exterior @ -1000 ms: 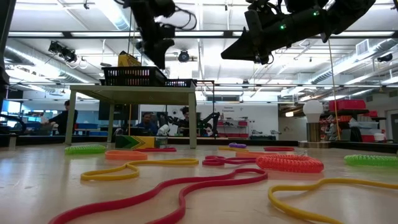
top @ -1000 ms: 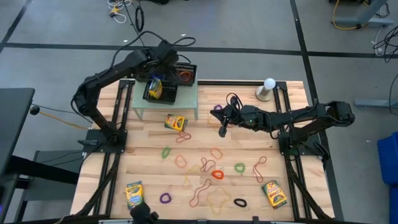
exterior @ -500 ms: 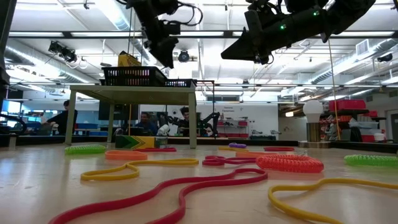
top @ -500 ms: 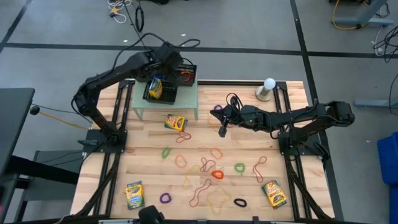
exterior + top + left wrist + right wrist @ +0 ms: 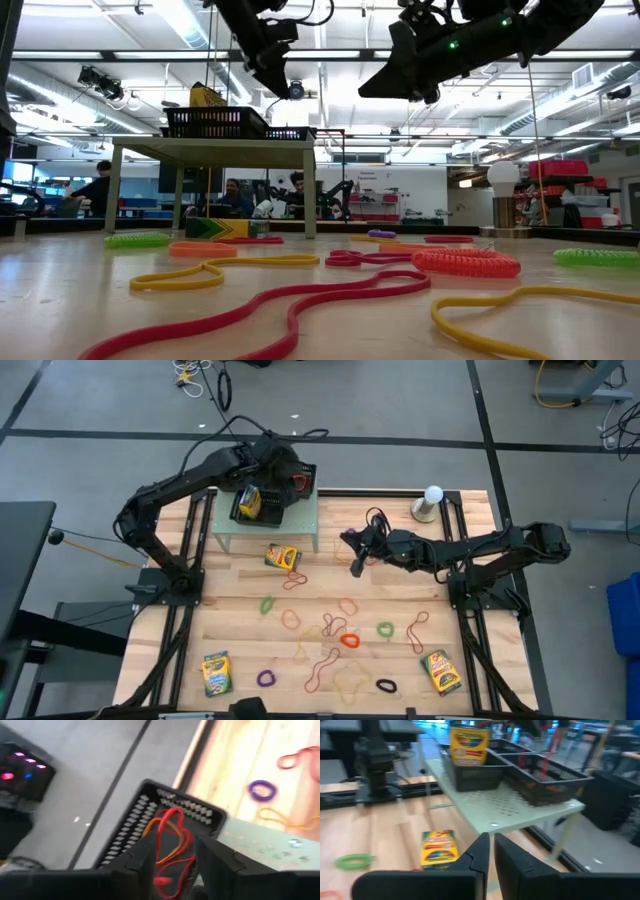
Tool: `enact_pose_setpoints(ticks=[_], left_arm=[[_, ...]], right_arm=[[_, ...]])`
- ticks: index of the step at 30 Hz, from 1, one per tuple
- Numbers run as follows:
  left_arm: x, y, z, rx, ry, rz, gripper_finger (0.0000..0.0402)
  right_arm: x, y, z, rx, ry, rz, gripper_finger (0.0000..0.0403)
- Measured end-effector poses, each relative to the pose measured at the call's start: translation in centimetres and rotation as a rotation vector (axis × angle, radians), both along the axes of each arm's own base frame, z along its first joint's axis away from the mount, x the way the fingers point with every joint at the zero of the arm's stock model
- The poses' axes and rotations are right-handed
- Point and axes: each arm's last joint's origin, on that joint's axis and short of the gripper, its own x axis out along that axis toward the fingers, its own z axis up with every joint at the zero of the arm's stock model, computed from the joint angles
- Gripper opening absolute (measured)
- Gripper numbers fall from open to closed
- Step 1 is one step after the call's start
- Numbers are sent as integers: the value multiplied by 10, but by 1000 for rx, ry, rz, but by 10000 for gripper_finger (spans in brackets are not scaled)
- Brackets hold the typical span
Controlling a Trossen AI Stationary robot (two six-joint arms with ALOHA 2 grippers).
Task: Pick & Place Office Desk Supplies
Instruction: Put the red rubber band into the top right black bin
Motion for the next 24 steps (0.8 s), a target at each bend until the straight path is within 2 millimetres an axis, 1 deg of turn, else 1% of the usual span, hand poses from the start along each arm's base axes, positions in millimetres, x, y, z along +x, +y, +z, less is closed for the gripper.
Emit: enact_pose_setpoints(ticks=[4, 7, 10, 16, 19, 21, 24], left_arm=[[2, 0, -4, -2, -5, -28, 112], [1, 0, -10, -9, -36, -55, 99], [-7, -1, -11, 1, -107, -96, 93], [-26, -2, -17, -1, -235, -151, 89], [-31, -3, -22, -17, -296, -197, 89], [-32, -2, -26, -37, -319, -221, 89], [-34, -2, -29, -62, -327, -240, 89]], right_arm=[[-1, -9, 0, 18, -10, -42, 61], [-2, -20, 0, 57, -26, -45, 76], [-4, -33, 0, 93, -41, -18, 79], [-8, -55, 3, 103, -78, -16, 80], [1, -65, 9, 111, -94, 20, 82], [15, -72, 17, 104, -110, 62, 91], [39, -87, 25, 70, -75, 93, 117]])
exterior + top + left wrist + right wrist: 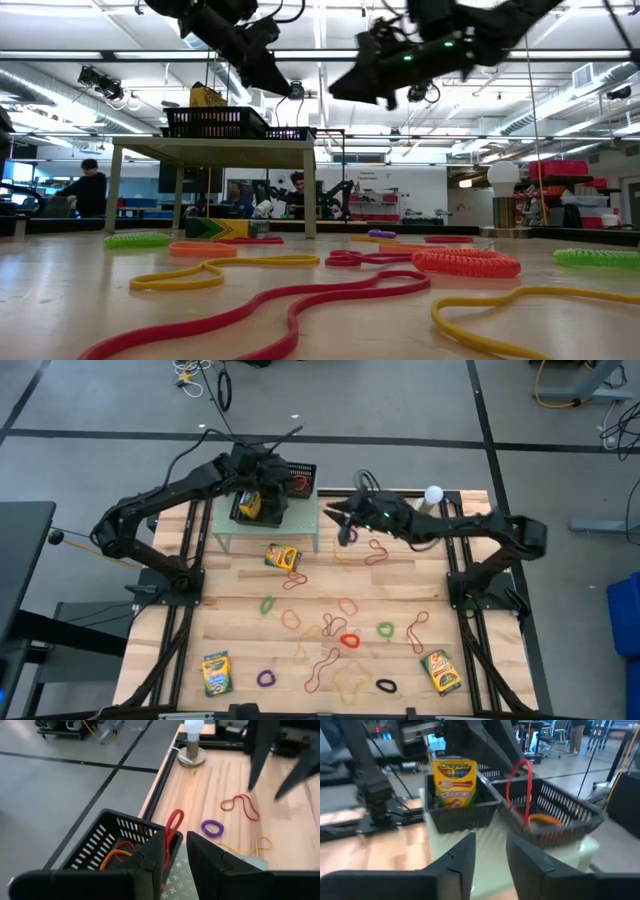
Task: Pick & Place Office Desk Supplies
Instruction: Put the red rubber band into the top right black bin
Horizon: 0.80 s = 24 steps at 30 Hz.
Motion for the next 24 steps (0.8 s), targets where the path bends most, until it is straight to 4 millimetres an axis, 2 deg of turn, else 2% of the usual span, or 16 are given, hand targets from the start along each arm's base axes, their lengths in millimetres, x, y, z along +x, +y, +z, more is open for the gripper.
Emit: enact_pose_setpoints(ticks=[5, 10, 16, 22, 24], left_arm=[[0, -1, 0, -18, -14, -30, 89], [1, -2, 0, -25, -30, -49, 89], [1, -2, 0, -32, -31, -56, 89], [0, -2, 1, -26, -31, -49, 89], [-2, -2, 4, -1, -21, -9, 89]], right_arm=[[34, -31, 18, -64, 73, 27, 160], [55, -49, 15, -108, 129, 2, 160], [59, -58, 13, -156, 118, -13, 106], [57, -65, 17, -180, 88, -44, 15], [56, -68, 18, -183, 81, -55, 9]])
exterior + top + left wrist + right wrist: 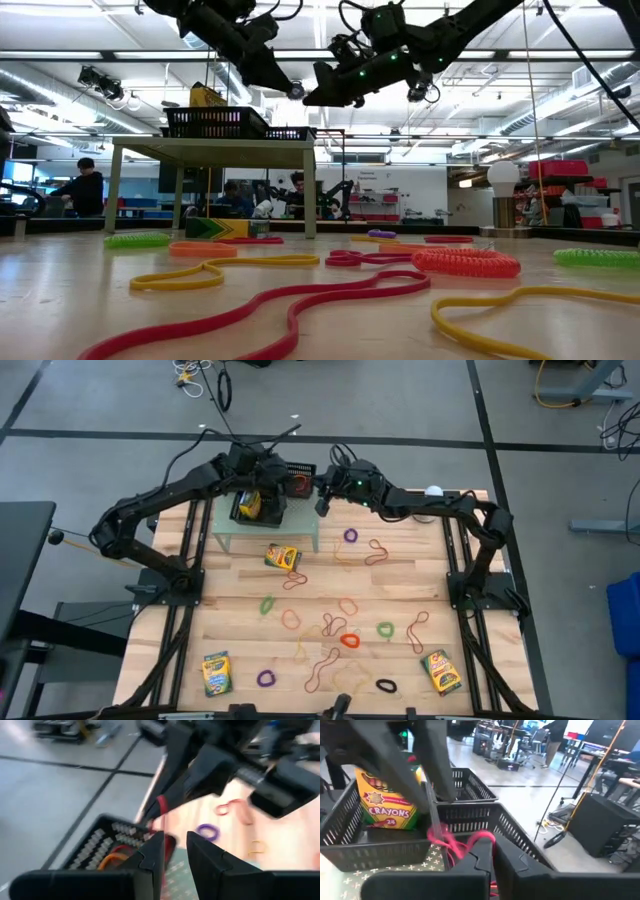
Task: Pick & Place Office Desk Supplies
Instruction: Put the red rubber band into the top right black bin
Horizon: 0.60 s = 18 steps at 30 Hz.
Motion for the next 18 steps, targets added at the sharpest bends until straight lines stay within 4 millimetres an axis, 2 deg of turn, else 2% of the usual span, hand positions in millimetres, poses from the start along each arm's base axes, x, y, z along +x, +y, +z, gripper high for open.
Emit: enact_pose_setpoints(ticks=[7, 11, 18], left_arm=[[-19, -3, 13, 126, 65, 263, 91], [-28, -8, 18, 123, 76, 290, 99], [-36, -12, 19, 114, 109, 334, 101]], right_arm=[[-2, -11, 4, 58, -38, -10, 5], [12, -21, 15, 86, -35, -51, 4], [44, -42, 11, 185, 168, -207, 22]])
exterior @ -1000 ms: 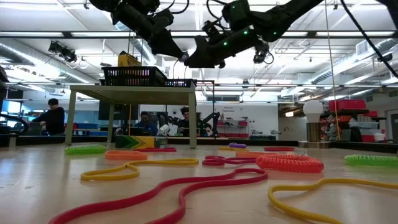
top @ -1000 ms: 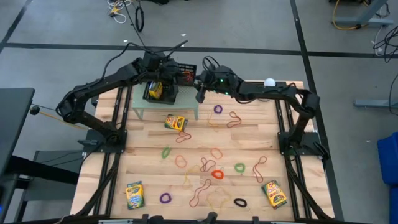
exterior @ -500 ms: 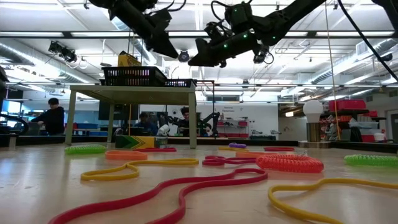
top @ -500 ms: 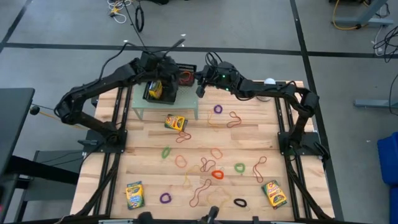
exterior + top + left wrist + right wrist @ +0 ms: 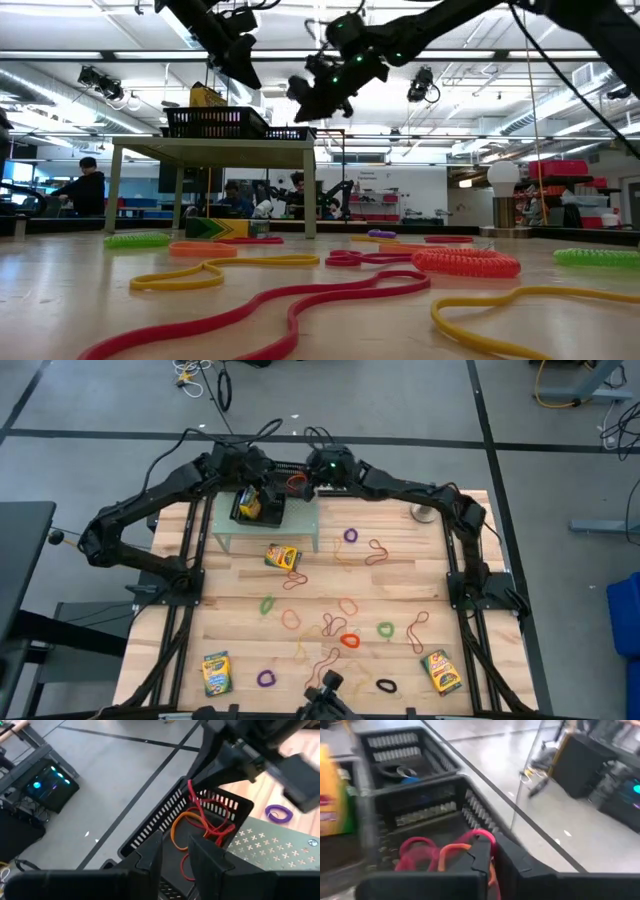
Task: Pick & Place Office Desk Supplies
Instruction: Put the red rubber band into the top right black bin, then put the green spring rubberband into the top left black bin
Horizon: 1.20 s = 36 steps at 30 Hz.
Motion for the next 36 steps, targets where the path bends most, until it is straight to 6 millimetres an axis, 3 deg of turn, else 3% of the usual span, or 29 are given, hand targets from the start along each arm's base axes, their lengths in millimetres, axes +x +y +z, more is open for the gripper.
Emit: enact_pose_setpoints(ticks=[12, 18, 22, 26, 32, 36], left_arm=[[-3, 1, -2, 7, 30, 71, 98], [-7, -2, -2, -1, 31, 74, 98], [-15, -8, -17, 23, 12, 69, 98], [-28, -20, -33, 60, -85, -2, 98], [-44, -47, -36, 16, -304, -227, 98], [-41, -52, -31, -103, -486, -233, 99]], right_arm=[[0, 0, 16, 172, 21, -38, 199], [-5, -1, 25, 256, 41, -43, 232], [-20, 11, 43, 253, 122, -25, 214], [-39, 41, 57, 148, 202, -37, 154], [-84, 81, 43, 70, 196, -5, 25], [-117, 110, 22, 11, 122, 40, 15]])
